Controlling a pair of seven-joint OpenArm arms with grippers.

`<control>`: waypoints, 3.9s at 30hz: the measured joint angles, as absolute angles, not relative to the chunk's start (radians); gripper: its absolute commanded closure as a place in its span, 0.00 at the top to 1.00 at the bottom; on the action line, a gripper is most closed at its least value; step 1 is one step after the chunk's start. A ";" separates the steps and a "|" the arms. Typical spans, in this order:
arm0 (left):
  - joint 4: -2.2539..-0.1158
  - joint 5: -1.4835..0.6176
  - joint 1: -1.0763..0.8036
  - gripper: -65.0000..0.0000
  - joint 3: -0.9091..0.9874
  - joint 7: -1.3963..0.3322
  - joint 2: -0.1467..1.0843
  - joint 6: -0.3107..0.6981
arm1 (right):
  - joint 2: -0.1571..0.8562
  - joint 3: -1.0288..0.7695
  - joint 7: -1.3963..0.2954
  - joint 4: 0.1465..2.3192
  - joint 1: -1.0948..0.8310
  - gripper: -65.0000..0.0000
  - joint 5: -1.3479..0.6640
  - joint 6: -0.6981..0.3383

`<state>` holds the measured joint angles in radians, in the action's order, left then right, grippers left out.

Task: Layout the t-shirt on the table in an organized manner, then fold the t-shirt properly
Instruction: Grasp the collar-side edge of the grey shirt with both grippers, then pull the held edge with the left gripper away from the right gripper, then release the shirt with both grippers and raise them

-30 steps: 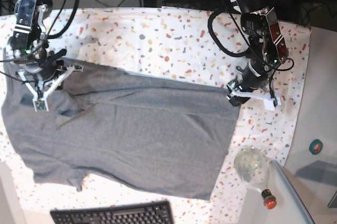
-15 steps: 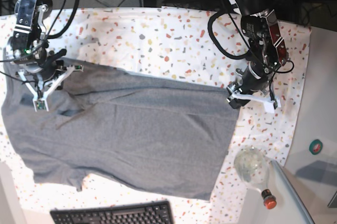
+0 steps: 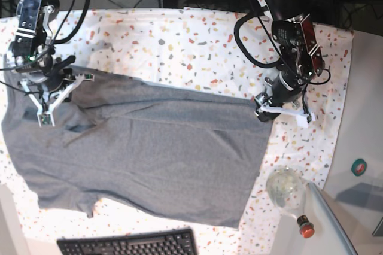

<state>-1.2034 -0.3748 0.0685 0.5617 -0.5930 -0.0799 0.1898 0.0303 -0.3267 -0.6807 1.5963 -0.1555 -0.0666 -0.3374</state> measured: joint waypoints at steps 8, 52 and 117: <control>-1.203 -0.375 0.070 0.40 0.562 -0.593 -0.080 0.190 | 0.030 -0.327 -0.681 1.596 -0.156 0.00 -0.067 -0.337; -1.192 -0.375 0.153 0.00 0.554 -0.601 -0.108 0.163 | 0.030 -0.327 -0.631 1.512 -0.145 0.00 -0.067 -0.337; -1.274 -0.386 0.031 0.69 0.485 -0.537 -0.034 0.374 | 0.030 -0.321 -0.628 1.512 -0.159 0.00 -0.066 -0.337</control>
